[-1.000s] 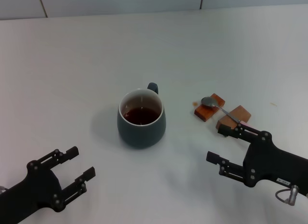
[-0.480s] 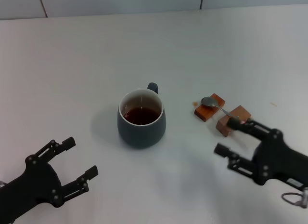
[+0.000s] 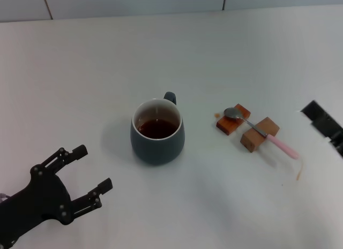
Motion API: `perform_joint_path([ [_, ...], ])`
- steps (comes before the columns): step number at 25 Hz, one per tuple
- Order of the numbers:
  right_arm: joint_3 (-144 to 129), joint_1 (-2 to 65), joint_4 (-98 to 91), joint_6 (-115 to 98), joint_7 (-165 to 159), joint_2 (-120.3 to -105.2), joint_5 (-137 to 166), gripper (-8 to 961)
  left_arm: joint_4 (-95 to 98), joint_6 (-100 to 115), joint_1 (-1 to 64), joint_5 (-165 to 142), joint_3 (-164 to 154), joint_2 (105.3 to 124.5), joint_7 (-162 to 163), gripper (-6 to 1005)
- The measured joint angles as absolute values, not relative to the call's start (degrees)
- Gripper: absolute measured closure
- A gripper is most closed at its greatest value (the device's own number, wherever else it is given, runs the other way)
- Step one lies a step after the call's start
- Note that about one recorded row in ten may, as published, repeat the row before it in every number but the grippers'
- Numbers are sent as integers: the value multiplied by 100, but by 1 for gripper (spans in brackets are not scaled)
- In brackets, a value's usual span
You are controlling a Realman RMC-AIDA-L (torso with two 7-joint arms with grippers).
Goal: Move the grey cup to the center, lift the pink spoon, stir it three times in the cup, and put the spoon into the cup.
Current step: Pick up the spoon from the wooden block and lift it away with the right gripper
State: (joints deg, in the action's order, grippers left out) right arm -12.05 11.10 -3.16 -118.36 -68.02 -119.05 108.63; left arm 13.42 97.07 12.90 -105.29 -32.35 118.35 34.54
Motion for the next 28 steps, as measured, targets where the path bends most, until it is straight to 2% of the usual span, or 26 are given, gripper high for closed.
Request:
perform_joint_path([
  [13, -826, 482, -885, -11267, -9589, -11878, 10864, 237, 1261, 9899, 1310, -10500, -3014, 11847, 3180, 133],
  [21, -978, 616, -1160, -10423, -10949, -11584, 11364, 237, 1235, 9907, 1361, -10437, -3005, 11848, 3177, 133],
  [28, -945, 582, -1163, -9977, -11474, -11567, 11522, 237, 1189, 9949, 1372, -10392, -3005, 11847, 3174, 133],
])
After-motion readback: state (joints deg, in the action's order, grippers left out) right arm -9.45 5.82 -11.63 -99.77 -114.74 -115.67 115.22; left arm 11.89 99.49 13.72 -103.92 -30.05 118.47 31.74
